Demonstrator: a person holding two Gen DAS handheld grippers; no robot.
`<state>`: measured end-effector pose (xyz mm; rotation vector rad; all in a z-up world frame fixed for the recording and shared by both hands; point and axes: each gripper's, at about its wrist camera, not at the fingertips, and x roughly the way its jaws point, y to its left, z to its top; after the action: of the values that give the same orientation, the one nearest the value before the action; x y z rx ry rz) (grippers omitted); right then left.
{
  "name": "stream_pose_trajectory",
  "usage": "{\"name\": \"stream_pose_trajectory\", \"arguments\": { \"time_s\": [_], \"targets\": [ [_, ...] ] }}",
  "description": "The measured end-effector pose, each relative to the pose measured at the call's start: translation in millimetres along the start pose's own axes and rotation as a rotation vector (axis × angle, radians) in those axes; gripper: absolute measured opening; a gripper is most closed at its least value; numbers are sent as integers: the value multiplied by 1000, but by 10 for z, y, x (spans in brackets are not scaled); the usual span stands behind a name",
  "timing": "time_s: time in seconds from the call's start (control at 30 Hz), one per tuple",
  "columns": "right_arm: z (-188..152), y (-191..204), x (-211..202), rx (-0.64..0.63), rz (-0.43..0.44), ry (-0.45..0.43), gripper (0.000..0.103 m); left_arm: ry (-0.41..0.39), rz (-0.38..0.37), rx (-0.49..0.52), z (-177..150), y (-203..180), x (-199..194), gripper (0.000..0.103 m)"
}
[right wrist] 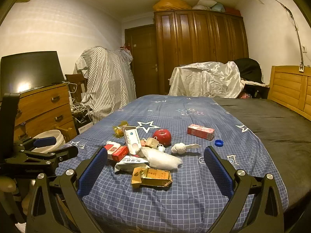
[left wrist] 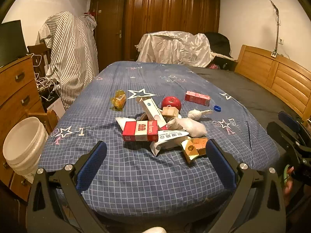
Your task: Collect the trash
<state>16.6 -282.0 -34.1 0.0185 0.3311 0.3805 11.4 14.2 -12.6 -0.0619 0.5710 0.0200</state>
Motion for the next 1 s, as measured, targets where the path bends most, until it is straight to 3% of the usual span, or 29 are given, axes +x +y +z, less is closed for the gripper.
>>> {"name": "stream_pose_trajectory", "arguments": {
  "time_s": [0.27,1.0],
  "targets": [
    [-10,34,6,-3,2,3,99,-4,-29,11,8,-35,-14,98],
    [-42,38,48,1,5,7,99,-3,-10,11,-18,-11,31,98]
  ]
}}
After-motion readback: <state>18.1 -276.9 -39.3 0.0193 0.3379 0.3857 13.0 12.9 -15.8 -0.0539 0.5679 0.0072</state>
